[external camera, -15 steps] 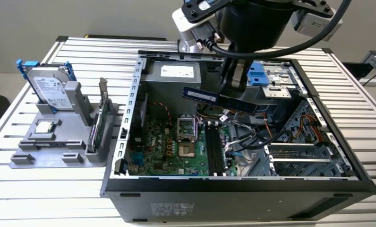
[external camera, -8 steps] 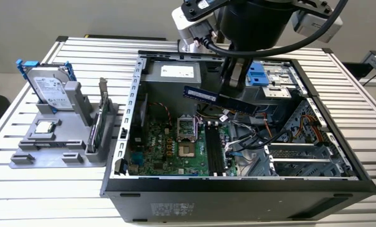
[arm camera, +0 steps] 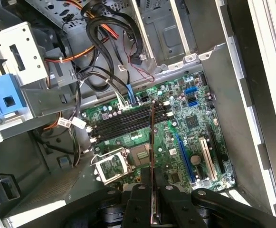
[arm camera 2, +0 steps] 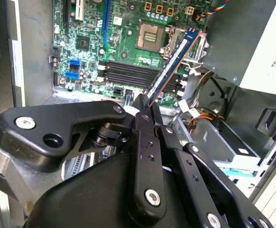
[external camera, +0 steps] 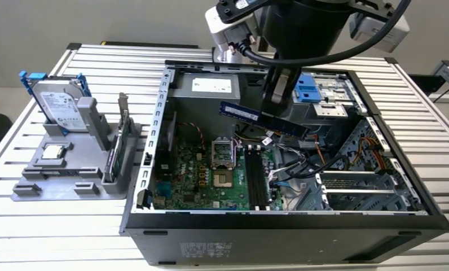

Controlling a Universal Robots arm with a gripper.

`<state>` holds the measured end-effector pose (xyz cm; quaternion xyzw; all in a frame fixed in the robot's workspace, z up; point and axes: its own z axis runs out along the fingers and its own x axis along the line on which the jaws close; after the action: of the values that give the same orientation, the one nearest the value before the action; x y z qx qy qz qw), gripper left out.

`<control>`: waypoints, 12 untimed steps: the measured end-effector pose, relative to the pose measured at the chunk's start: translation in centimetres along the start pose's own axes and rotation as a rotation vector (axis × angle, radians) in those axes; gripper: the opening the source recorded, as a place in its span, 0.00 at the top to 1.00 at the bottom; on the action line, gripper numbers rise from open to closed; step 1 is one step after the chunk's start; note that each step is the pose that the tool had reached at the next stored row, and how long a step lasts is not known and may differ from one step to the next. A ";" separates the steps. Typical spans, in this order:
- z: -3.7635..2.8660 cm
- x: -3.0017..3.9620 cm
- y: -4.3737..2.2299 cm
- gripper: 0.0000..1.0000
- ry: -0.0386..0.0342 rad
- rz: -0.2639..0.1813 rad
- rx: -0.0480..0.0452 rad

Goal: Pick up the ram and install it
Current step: 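Insert the ram into the slot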

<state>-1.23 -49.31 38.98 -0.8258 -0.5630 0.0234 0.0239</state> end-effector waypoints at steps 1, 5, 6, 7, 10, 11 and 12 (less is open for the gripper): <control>0.00 0.00 -0.01 1.00 0.0000 0.005 0.0000; 0.00 0.00 -0.01 1.00 -0.0011 0.022 -0.0007; 0.00 0.00 -0.01 1.00 -0.0011 0.027 -0.0007; 0.00 0.00 0.00 1.00 -0.0011 0.031 -0.0008; 0.01 0.00 0.00 1.00 -0.0007 0.046 -0.0009; 0.00 0.00 0.00 1.00 -0.0007 0.050 -0.0010; 0.00 0.00 0.00 1.00 -0.0009 0.054 -0.0010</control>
<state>-1.23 -49.31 38.98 -0.8406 -0.5406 0.0241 0.0226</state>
